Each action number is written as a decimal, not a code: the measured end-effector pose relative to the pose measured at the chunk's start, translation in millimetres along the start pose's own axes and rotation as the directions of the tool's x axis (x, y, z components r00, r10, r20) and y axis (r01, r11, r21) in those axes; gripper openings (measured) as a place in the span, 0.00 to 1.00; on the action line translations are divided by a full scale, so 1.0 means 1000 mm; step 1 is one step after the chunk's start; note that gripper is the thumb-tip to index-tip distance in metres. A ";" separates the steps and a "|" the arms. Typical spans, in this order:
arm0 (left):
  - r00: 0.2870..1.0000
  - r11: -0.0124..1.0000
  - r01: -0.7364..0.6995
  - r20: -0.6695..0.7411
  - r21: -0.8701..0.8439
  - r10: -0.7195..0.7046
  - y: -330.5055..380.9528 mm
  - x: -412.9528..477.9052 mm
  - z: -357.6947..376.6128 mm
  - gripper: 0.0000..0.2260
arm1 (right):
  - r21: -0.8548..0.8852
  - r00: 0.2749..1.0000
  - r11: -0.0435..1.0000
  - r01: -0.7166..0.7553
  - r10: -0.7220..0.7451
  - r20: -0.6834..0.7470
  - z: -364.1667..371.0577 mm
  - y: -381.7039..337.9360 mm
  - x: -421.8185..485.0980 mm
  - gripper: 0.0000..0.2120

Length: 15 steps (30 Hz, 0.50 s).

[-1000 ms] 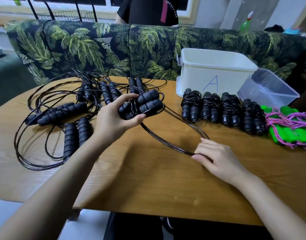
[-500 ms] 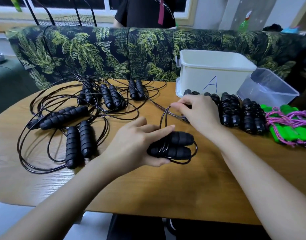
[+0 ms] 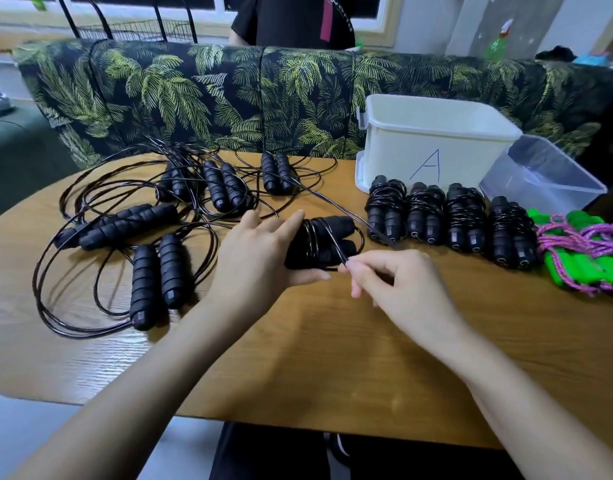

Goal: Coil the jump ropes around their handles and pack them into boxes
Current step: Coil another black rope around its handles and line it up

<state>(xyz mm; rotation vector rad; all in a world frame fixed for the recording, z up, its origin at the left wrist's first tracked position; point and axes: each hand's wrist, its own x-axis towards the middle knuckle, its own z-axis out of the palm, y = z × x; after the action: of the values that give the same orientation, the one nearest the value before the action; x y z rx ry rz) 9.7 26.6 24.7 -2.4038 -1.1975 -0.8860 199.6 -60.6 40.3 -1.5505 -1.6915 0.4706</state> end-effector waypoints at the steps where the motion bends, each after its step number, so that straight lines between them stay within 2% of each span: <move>1: 1.000 1.000 0.023 0.011 -0.018 -0.022 -0.001 0.002 -0.001 0.44 | 0.037 0.999 0.999 -0.019 0.017 0.042 -0.001 0.001 0.000 0.15; 5: 0.988 0.970 0.152 0.043 -0.188 -0.147 -0.007 0.003 -0.002 0.46 | 0.151 0.978 0.981 -0.123 0.093 0.189 0.000 0.002 0.001 0.13; 9: 0.933 0.852 0.355 0.194 -0.384 -0.301 -0.003 0.004 -0.007 0.42 | 0.330 0.935 0.892 -0.310 0.222 0.278 0.015 0.002 0.000 0.06; 13: 0.870 0.610 0.486 0.411 -0.626 -0.272 0.001 0.002 -0.004 0.24 | 0.240 0.938 0.913 -0.329 0.287 0.193 0.026 0.004 0.010 0.01; 15: 0.851 0.567 0.513 0.465 -0.644 -0.243 -0.001 0.001 -0.004 0.20 | 0.172 0.942 0.927 -0.335 0.327 0.072 0.026 0.004 0.014 0.10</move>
<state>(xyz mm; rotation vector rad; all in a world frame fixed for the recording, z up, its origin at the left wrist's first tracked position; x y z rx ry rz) 7.4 25.5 28.5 -3.0933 -1.8231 -1.3815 183.7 -40.4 25.4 -1.7039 -1.3741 0.8138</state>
